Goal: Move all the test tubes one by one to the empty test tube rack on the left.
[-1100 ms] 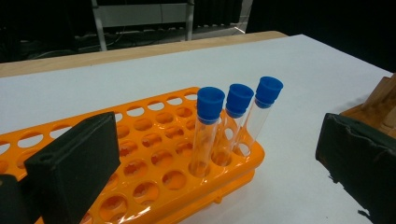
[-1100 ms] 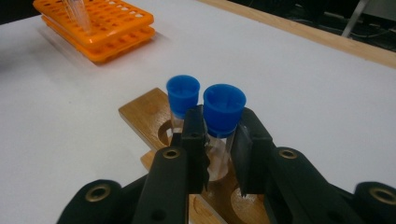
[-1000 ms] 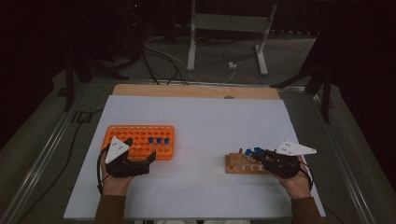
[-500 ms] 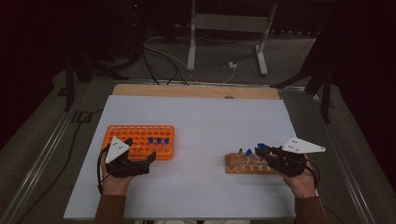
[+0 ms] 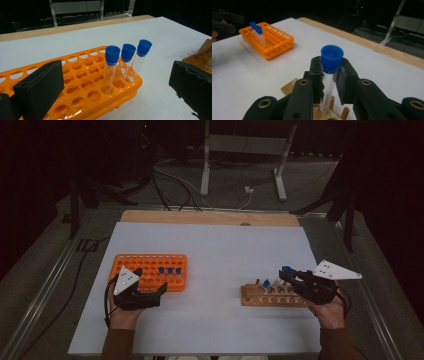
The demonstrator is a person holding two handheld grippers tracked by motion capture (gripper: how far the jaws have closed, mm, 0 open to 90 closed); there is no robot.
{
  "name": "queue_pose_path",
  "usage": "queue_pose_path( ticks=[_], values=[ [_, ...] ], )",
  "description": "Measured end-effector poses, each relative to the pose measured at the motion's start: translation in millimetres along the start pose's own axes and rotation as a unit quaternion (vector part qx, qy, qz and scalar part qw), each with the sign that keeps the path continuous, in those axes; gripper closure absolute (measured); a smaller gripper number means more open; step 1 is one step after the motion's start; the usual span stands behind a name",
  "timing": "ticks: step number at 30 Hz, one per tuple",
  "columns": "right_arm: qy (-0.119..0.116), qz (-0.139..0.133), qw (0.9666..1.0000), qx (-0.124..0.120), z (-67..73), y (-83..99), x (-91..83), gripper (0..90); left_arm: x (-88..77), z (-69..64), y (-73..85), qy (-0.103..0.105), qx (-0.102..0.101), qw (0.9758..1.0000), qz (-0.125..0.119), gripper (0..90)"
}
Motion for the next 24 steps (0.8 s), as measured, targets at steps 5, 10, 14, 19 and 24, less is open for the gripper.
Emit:
queue_pose_path(
  ticks=[5,10,14,19,24],
  values=[
    [0.005,-0.009,0.9999,-0.003,1.7,-8.1,4.3,76.5,0.7,-1.3,-0.7,0.0,0.002,1.0,0.0,0.8],
    [0.008,-0.012,0.9999,-0.005,5.8,-16.0,14.7,76.4,0.0,-1.9,-2.3,0.0,0.003,1.0,-0.003,0.8],
    [0.004,-0.015,0.9999,-0.007,12.3,-22.0,22.9,76.4,-1.5,-2.2,-4.5,-0.002,0.004,1.0,-0.009,0.8],
    [-0.003,-0.015,0.9998,-0.01,22.9,-26.5,33.3,76.4,-2.3,-4.8,-7.5,-0.003,0.009,0.9999,-0.012,0.8],
    [-0.009,-0.01,0.9998,-0.012,33.7,-27.8,44.2,76.5,-1.4,-8.1,-9.4,-0.004,0.017,0.9998,-0.01,0.8]
  ],
)
Point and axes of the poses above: each handheld gripper's, and its own axes: x roughly forward along the jaws, y roughly out of its underside, z roughly to its left, the point moved 4 cm from there along x, roughly forward along the jaws, and after that the axes turned 10 degrees about x, right-handed, at the moved point
